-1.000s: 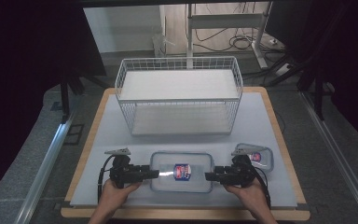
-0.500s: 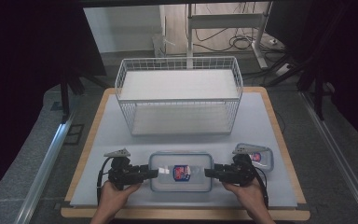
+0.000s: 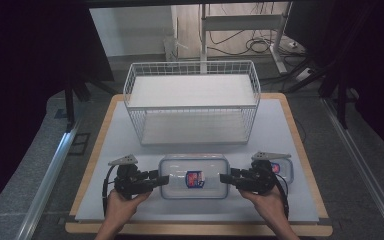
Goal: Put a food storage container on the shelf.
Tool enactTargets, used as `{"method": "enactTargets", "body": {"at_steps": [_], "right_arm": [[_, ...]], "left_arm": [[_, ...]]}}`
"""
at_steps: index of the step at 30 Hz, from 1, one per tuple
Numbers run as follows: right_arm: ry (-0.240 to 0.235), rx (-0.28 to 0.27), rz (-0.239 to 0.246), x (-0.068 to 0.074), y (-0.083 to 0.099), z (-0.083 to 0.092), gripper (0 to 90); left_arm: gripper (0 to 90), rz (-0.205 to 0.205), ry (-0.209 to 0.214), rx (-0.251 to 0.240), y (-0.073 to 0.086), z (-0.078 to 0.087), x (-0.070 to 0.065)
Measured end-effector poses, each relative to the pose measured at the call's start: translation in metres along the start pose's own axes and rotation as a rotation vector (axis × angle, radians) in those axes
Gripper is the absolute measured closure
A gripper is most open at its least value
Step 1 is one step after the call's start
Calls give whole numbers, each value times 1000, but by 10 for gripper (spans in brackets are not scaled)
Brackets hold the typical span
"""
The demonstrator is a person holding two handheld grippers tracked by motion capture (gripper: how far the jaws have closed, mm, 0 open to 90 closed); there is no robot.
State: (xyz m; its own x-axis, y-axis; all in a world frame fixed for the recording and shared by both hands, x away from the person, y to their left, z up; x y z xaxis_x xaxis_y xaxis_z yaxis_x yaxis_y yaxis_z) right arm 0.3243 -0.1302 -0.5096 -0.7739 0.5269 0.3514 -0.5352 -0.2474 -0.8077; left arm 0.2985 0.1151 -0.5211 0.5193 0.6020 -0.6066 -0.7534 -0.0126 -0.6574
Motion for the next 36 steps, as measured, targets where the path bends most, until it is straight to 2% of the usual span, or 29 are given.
{"method": "enactTargets", "body": {"at_steps": [4,7,9,10,11,13,17,18,20,24,29,34,36], "right_arm": [[3,-19,35,2,-16,4,507],[3,-23,41,3,-21,5,508],[-11,-32,50,6,-29,6,533],[-18,-39,56,8,-33,7,536],[-6,-37,75,10,-38,8,535],[-7,-52,80,9,-49,12,534],[-3,-44,78,6,-53,11,526],[0,-43,76,5,-53,11,520],[-3,-45,70,3,-54,10,514],[-18,-62,54,0,-60,10,512],[-16,-78,64,0,-71,13,513],[-17,-100,76,0,-94,17,513],[-18,-101,73,0,-97,17,513]], "left_arm": [[512,-25,-5,-18,-11,6,-4],[501,-28,-8,-24,-16,8,-6],[475,-40,-59,-17,-21,8,-5],[461,-43,-59,-20,-25,9,-6],[464,-44,-44,-27,-28,10,-6],[489,-22,0,-43,-33,13,-7],[498,-25,-1,-46,-38,13,-8],[511,-18,20,-54,-42,15,-9],[528,-7,35,-59,-44,17,-11],[537,-22,27,-61,-56,21,-13],[537,-27,27,-67,-67,25,-17],[535,-44,17,-79,-89,32,-23],[535,-48,14,-81,-93,34,-24]]}}
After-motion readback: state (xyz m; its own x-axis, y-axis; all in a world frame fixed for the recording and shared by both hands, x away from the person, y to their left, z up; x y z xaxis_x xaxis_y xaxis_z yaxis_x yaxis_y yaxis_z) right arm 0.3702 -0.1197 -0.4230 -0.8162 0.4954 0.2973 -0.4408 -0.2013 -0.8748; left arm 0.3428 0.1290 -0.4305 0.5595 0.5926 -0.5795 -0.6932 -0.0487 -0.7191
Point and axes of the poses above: each handheld gripper's, and its own axes: z roughly backward along the jaws, y roughly out of its underside, x roughly to its left, the point moved 9 cm from there along -z, roughly forward along the jaws, and after that the axes turned 9 degrees about z, right-handed, at the moved point
